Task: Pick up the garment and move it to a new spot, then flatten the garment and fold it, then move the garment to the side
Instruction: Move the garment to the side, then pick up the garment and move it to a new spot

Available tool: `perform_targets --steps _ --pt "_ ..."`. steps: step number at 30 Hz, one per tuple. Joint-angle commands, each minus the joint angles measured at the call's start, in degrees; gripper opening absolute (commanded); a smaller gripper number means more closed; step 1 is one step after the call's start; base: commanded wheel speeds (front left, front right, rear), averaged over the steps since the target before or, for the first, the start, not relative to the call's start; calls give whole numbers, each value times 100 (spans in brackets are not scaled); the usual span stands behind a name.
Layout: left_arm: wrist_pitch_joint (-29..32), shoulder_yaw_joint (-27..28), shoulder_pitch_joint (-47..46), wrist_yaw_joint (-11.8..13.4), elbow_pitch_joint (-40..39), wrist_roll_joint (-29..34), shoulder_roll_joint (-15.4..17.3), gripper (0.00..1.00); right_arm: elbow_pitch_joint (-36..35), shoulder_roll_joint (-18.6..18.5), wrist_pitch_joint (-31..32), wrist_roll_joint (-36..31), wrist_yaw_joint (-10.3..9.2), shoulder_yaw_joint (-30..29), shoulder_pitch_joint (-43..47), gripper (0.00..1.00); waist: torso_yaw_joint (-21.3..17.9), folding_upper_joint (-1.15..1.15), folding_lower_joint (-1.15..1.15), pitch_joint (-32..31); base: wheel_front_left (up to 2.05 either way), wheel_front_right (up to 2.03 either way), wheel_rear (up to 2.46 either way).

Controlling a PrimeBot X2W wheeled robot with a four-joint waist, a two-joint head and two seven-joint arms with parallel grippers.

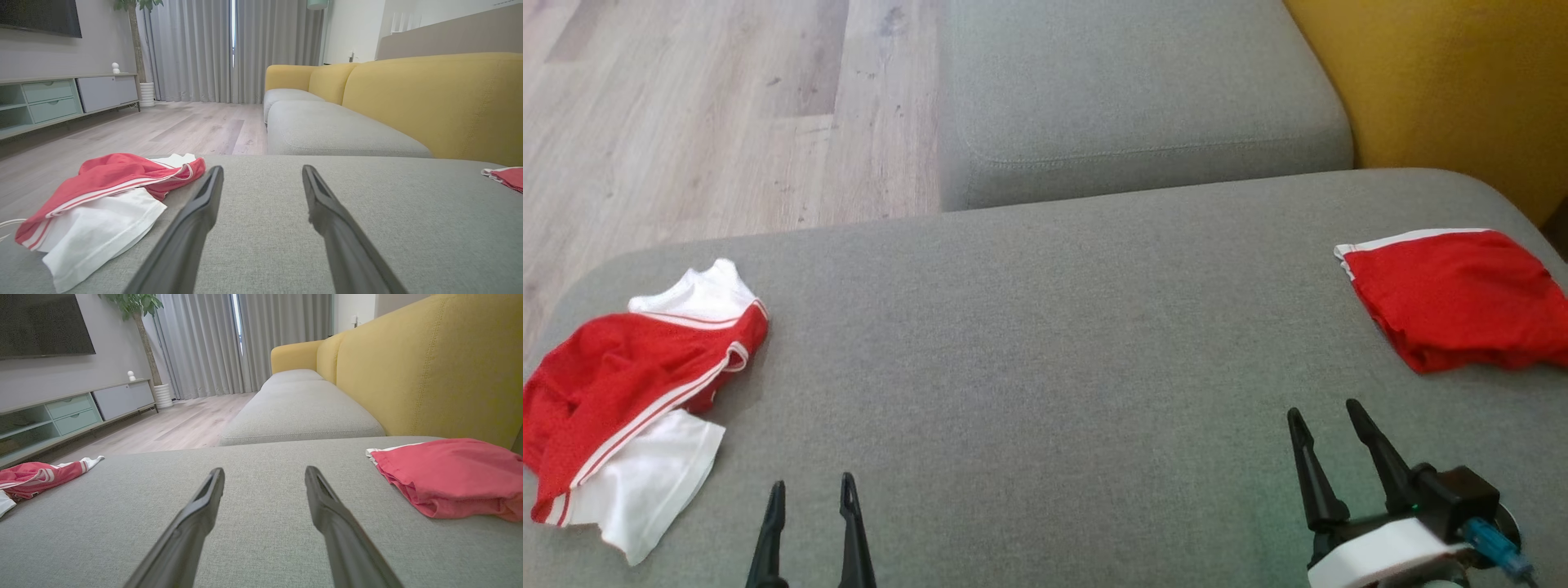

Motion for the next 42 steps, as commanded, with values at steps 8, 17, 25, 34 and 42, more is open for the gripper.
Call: perform_targets --steps 8,17,25,34,42 --pt "-29 256 -130 -49 -103 98 -27 100 -189 -8 -67 -73 20 160 -137 100 -47 -1 0 -84 0 0 0" --pt "-29 252 -135 -12 -50 118 -27 100 -215 -27 -68 -72 20 153 -112 100 -111 -1 0 -91 0 0 0" --pt "-29 239 -118 15 -42 102 -27 100 -178 -72 -68 -99 20 211 -80 100 -129 -1 0 -110 0 0 0" --pt "-29 287 -168 -26 -3 173 -27 100 -151 -37 -68 -83 20 276 -53 100 356 -1 0 -152 0 0 0" --pt "-29 428 -47 -90 -76 282 -27 100 -154 101 -68 -68 20 295 19 100 1238 -1 0 -137 0 0 0"
